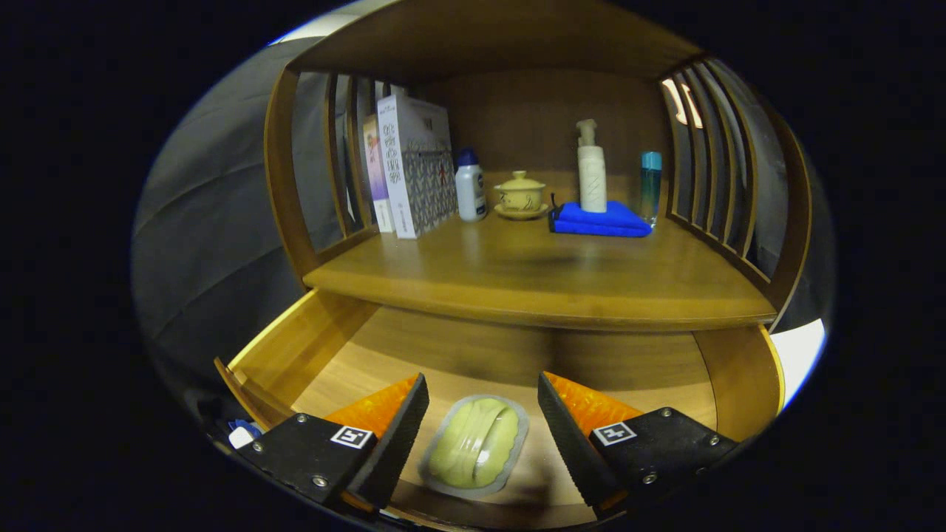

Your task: Pull open the drawer, take out the items inside it, and place them on the countertop above the cabinet.

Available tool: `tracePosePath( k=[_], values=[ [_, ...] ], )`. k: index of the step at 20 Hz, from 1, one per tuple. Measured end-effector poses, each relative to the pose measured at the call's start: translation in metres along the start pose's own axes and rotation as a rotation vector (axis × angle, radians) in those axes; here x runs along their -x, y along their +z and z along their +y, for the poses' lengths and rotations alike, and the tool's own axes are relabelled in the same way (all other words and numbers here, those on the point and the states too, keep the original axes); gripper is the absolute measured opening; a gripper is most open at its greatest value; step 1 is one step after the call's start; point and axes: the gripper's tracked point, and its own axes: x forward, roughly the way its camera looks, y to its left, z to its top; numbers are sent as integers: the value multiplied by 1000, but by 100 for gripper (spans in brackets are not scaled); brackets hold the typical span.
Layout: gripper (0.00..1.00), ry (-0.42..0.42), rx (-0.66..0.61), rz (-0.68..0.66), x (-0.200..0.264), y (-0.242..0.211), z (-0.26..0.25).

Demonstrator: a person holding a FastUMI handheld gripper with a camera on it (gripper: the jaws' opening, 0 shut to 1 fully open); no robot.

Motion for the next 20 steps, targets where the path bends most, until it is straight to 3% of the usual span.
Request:
tracePosePath(
  k=[4,6,12,15,20],
  values=[
    [92,15,-26,90,-8,-18,2],
    [86,28,-51,94,-10,-19,1],
    [51,79,-108,179,-13,-41,4],
    [24,81,-105,152,-14,-36,3],
    [20,94,-79,88,-7,-25,3]
  ],
)
